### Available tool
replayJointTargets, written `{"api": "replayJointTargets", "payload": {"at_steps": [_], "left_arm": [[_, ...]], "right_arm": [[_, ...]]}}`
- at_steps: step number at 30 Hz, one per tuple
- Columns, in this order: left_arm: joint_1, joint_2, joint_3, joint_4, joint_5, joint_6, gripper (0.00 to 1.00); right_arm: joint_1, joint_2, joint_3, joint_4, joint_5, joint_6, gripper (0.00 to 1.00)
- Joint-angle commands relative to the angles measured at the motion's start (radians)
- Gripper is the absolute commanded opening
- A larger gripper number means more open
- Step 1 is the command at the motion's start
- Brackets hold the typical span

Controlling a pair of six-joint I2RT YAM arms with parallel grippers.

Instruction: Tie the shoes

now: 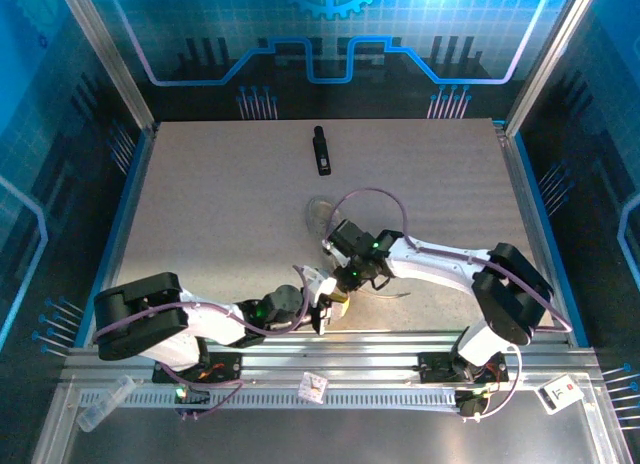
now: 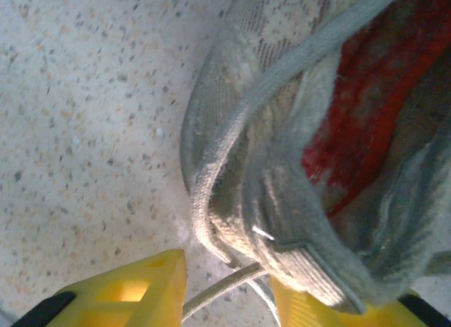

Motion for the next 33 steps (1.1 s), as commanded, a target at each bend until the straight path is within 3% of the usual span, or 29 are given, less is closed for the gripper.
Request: {"api": "replayJointTargets", "payload": {"at_steps": [1,7,8,20,33], "left_arm": [[0.009,0.011,-0.025,0.051,-0.028,-0.017,0.0],[0.046,-0.043,-0.047,-0.028,-0.043,-0.027,0.0],[0.056,-0.06,-0.05,-0.054,-0.045,-0.028,0.0],[0.14,-0.168,-0.056,-0.227,-0.046,-0.07,0.0],[0.164,-0.116,-0.051,-0.223,-0.043,-0.175,0.0]], "right_arm": [[0.017,0.097,-0.022,0.051,0.076,0.063,0.33],[0.027,0.059,-0.03,0.085,0.042,0.021,0.01],[0.027,0.04,-0.037,0.092,0.033,0.013,0.0],[-0.024,-0.137,-0.12,0.164,-0.076,0.015,0.0],[0.005,-0.132,0.031,0.026,0.061,0.069,0.12]]}}
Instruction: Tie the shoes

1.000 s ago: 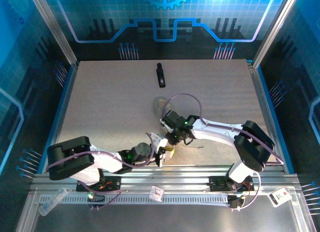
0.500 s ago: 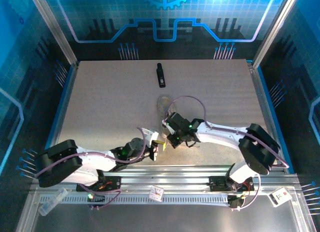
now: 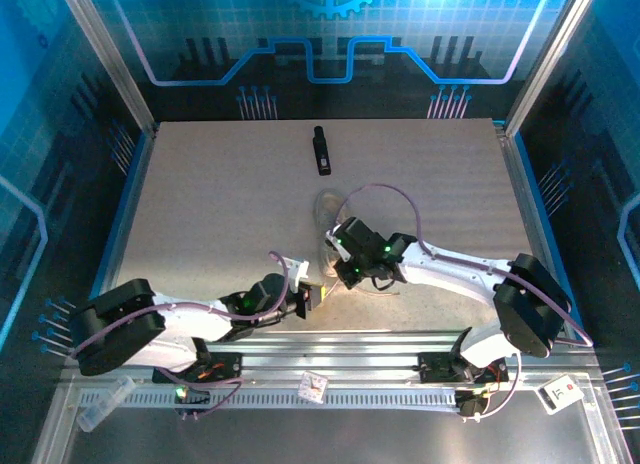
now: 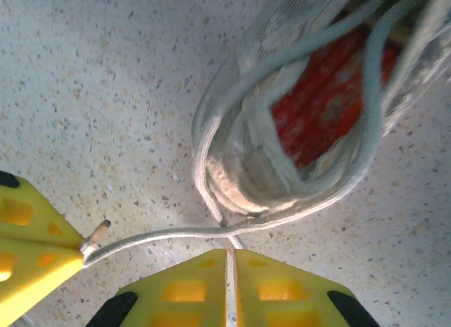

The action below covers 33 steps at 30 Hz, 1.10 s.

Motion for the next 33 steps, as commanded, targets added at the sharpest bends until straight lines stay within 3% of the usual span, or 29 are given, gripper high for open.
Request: {"api": "replayJointTargets", "payload": {"at_steps": [1,7,13,19,33], "left_arm": [[0.008,0.02,-0.005,0.009,-0.013,-0.031,0.0],[0.014,0.029,0.012,-0.018,-0.015,-0.024,0.0],[0.018,0.033,0.016,-0.026,-0.013,-0.023,0.0],[0.019,0.045,0.022,-0.02,0.002,-0.016,0.0],[0.023,0.081,0.017,0.031,0.033,-0.006,0.0]], "right_arm": [[0.008,-0.004,0.093,-0.08,0.057,0.033,0.14],[0.014,0.117,0.288,-0.272,0.121,0.115,0.21],[0.082,0.291,0.498,-0.451,0.197,0.219,0.28],[0.094,0.427,0.663,-0.585,0.268,0.293,0.29],[0.114,0.547,0.734,-0.628,0.29,0.299,0.29]]}}
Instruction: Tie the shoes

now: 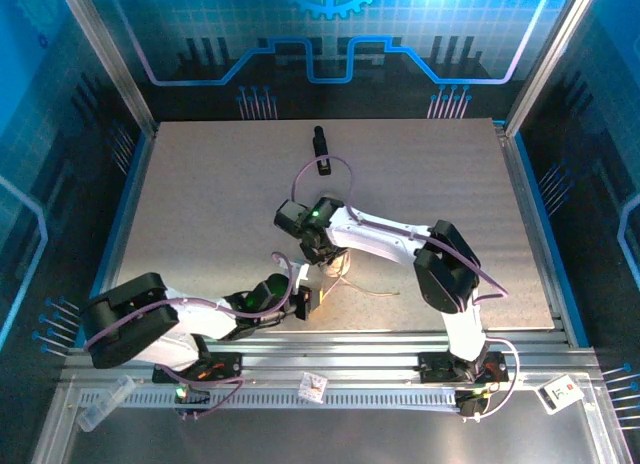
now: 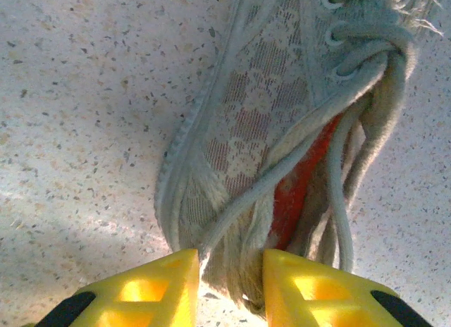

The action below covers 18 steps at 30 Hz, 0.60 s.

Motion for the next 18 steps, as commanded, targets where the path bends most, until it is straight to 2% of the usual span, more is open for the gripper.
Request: {"api": "replayJointTargets", "payload": {"at_steps": [1,11,18], "left_arm": [[0.009,0.013,0.015,0.037,0.023,0.008,0.0],[0.012,0.011,0.004,0.056,0.027,0.008,0.0],[0.012,0.007,0.002,0.056,0.029,0.009,0.0]], "right_arm": [[0.023,0.037,0.042,-0.039,0.023,0.014,0.29],[0.053,0.019,0.095,-0.064,0.143,0.011,0.33],[0.059,0.031,0.105,-0.073,0.114,0.016,0.29]]}}
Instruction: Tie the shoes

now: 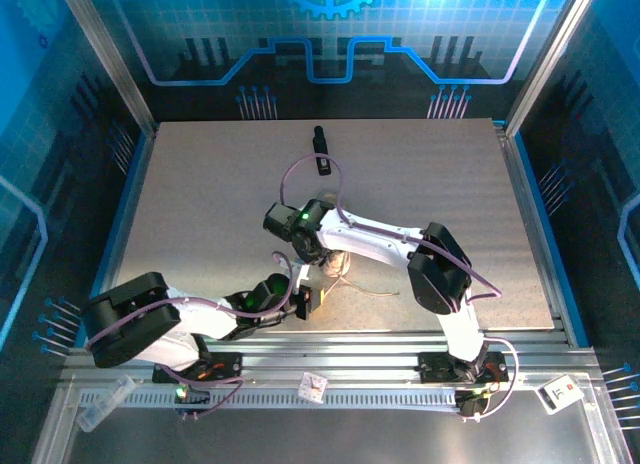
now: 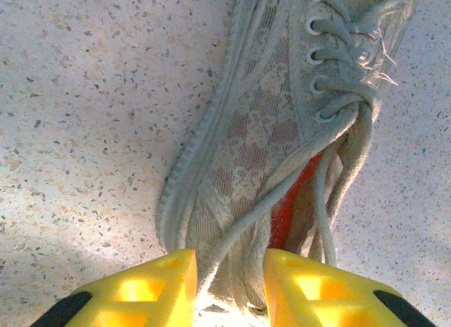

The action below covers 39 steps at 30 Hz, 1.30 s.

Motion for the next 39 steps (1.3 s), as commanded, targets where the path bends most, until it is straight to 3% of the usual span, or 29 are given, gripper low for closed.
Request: {"api": "replayJointTargets", "payload": {"at_steps": [1,29,39], "left_arm": [[0.01,-0.002,0.002,0.032,0.019,0.009,0.0],[0.011,-0.036,-0.003,-0.006,0.013,0.013,0.0],[0.011,-0.067,-0.005,-0.014,0.019,0.053,0.0]], "right_arm": [[0.015,0.001,0.017,-0.03,-0.003,0.019,0.28],[-0.01,0.09,-0.111,0.024,-0.05,0.052,0.27],[-0.017,-0.003,-0.17,0.07,0.023,-0.001,0.0]]}}
